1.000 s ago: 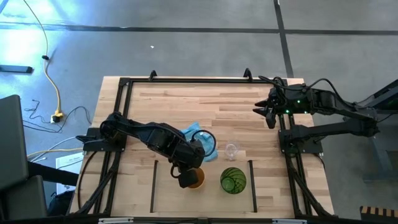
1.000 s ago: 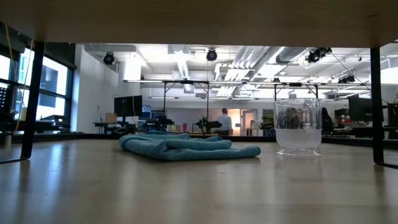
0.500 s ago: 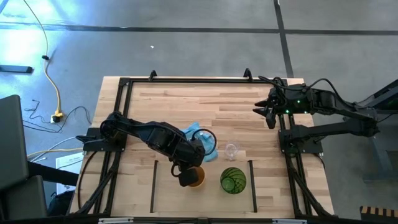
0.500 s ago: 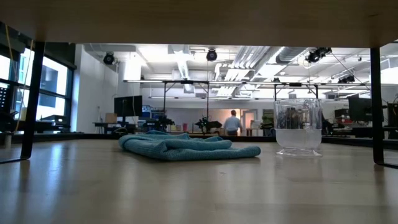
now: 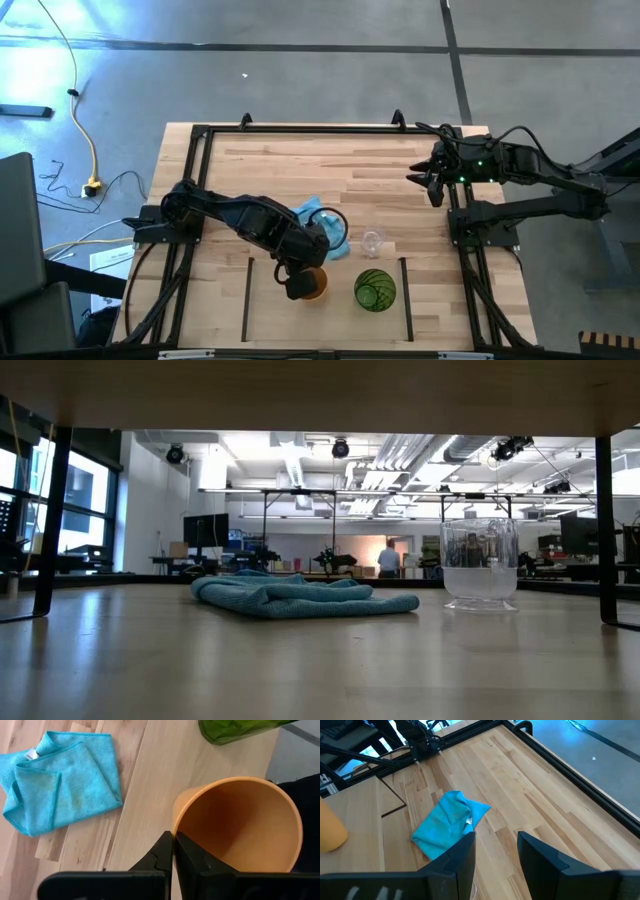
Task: Stack small to large cups/mugs on shelf
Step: Put the yellow cup on the shelf
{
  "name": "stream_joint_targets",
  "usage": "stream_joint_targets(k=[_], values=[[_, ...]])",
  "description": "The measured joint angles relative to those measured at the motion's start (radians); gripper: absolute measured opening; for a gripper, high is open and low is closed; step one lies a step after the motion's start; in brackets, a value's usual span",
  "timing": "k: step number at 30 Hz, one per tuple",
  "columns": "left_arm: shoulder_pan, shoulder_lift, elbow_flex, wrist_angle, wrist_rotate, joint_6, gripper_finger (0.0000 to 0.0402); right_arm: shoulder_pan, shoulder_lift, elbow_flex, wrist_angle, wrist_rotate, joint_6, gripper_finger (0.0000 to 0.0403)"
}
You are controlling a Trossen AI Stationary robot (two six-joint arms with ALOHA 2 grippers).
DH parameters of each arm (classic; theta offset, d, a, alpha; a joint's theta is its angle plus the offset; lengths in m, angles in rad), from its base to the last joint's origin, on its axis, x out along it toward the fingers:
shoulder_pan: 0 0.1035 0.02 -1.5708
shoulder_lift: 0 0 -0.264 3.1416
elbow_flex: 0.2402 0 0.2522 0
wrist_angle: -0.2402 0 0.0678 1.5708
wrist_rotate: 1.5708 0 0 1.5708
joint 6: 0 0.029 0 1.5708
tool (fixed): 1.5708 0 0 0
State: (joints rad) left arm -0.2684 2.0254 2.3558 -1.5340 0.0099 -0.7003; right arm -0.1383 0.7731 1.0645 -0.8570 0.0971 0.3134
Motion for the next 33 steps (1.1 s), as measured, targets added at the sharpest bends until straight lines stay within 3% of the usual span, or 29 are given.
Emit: stream_joint_targets(k=[16, 26, 33], values=[[0.000, -0.008, -0.001, 0.044, 0.040, 0.023, 0.0001, 0.000, 0.000, 0.000, 0.000, 0.000, 0.002, 0.0138], [0.000, -0.008, -0.001, 0.045, 0.046, 0.015, 0.0054, 0.000, 0.000, 0.000, 0.000, 0.000, 0.003, 0.0138], [0.000, -0.008, 0.000, 0.073, 0.049, 0.015, 0.0052, 0.000, 0.000, 0.000, 0.000, -0.002, 0.003, 0.0138]])
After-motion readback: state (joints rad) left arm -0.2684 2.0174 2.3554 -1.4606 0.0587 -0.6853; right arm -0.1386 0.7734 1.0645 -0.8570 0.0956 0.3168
